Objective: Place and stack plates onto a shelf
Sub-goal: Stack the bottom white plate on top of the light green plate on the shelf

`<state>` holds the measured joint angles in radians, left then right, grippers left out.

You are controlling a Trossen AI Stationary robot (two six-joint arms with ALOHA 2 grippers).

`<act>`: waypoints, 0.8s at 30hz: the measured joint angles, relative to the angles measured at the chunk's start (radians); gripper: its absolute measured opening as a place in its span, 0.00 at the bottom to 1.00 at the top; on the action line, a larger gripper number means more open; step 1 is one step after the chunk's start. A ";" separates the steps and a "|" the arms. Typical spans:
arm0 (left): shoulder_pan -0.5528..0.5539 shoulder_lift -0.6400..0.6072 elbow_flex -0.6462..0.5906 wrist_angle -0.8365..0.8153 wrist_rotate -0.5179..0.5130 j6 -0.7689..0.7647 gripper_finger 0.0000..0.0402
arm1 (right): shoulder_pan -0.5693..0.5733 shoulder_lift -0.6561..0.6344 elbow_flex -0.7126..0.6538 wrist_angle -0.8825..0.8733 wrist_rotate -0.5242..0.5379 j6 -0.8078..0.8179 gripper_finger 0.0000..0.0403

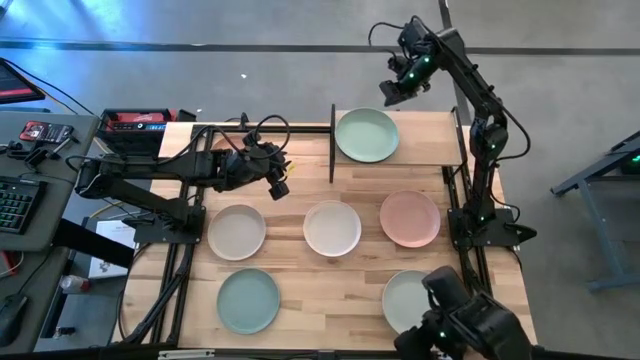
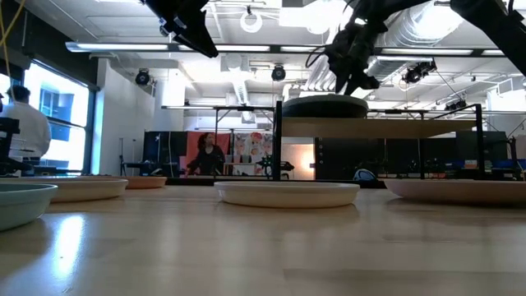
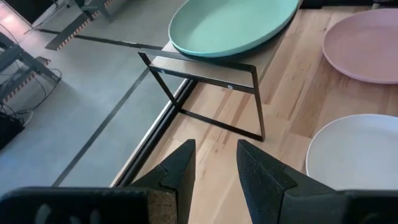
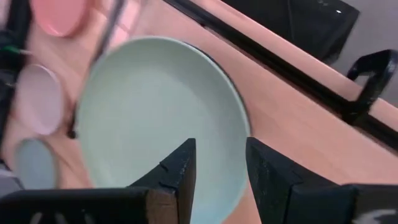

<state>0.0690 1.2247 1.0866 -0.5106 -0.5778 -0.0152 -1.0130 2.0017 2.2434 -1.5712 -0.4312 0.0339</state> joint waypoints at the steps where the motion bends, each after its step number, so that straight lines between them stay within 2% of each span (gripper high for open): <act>1: 0.000 0.000 0.000 0.000 0.007 -0.001 0.26 | 0.005 -0.004 0.006 0.001 -0.016 0.010 0.29; 4: 0.000 0.000 0.000 -0.003 0.051 -0.033 0.26 | 0.028 -0.031 0.014 0.001 -0.053 0.013 0.29; 10: 0.000 0.000 0.000 -0.078 0.063 -0.085 0.26 | 0.124 -0.098 0.014 0.000 -0.041 0.046 0.29; 14: 0.001 0.000 0.000 -0.149 0.109 -0.121 0.26 | 0.216 -0.133 0.014 0.000 -0.033 0.083 0.29; 20: 0.000 0.000 0.000 -0.233 0.161 -0.167 0.26 | 0.400 -0.158 0.010 0.001 0.087 0.177 0.29; 24: 0.000 0.000 0.000 -0.291 0.188 -0.184 0.26 | 0.550 -0.165 -0.002 0.001 0.131 0.264 0.29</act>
<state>0.0692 1.2247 1.0866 -0.8014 -0.3899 -0.1996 -0.4632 1.8370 2.2418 -1.5705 -0.3006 0.2976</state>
